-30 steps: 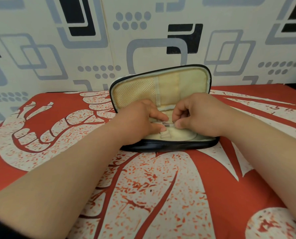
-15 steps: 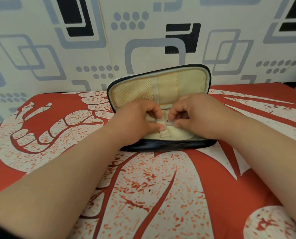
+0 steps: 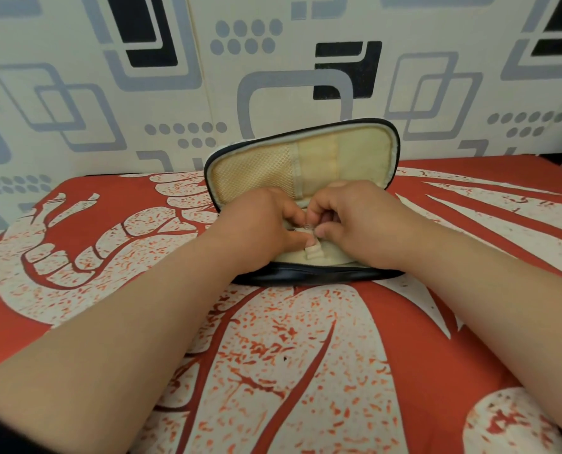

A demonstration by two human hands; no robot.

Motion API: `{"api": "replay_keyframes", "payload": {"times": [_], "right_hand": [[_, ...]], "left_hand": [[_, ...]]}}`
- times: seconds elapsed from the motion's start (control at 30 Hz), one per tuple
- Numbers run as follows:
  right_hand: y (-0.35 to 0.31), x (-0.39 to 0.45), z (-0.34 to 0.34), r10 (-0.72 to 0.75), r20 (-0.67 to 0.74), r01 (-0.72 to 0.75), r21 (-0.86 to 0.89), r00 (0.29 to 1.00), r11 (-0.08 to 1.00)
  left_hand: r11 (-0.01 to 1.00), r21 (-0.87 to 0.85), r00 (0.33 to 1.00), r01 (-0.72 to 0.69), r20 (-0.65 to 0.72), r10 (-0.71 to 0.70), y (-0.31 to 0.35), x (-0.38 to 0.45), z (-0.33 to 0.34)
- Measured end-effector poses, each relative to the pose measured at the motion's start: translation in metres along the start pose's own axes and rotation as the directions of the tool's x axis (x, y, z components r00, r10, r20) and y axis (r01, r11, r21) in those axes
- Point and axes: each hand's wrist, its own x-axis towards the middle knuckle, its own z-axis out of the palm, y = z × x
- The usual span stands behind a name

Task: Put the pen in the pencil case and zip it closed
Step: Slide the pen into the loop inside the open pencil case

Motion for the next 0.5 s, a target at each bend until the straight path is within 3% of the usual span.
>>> {"api": "replay_keyframes", "payload": {"times": [0.2, 0.37, 0.5], "right_hand": [[0.0, -0.003, -0.005, -0.009, -0.002, 0.009, 0.019, 1.0, 1.0], [0.01, -0.009, -0.016, 0.065, 0.051, -0.058, -0.124, 0.997, 0.991], [0.01, -0.01, -0.012, 0.089, 0.025, -0.087, -0.077, 0.996, 0.993]], "left_hand": [[1.0, 0.0, 1.0, 0.006, 0.009, -0.006, 0.001, -0.001, 0.0], [0.999, -0.029, 0.999, 0.022, 0.024, -0.021, 0.001, -0.002, -0.001], [0.998, -0.051, 0.999, 0.035, 0.024, -0.034, 0.001, -0.002, -0.001]]}}
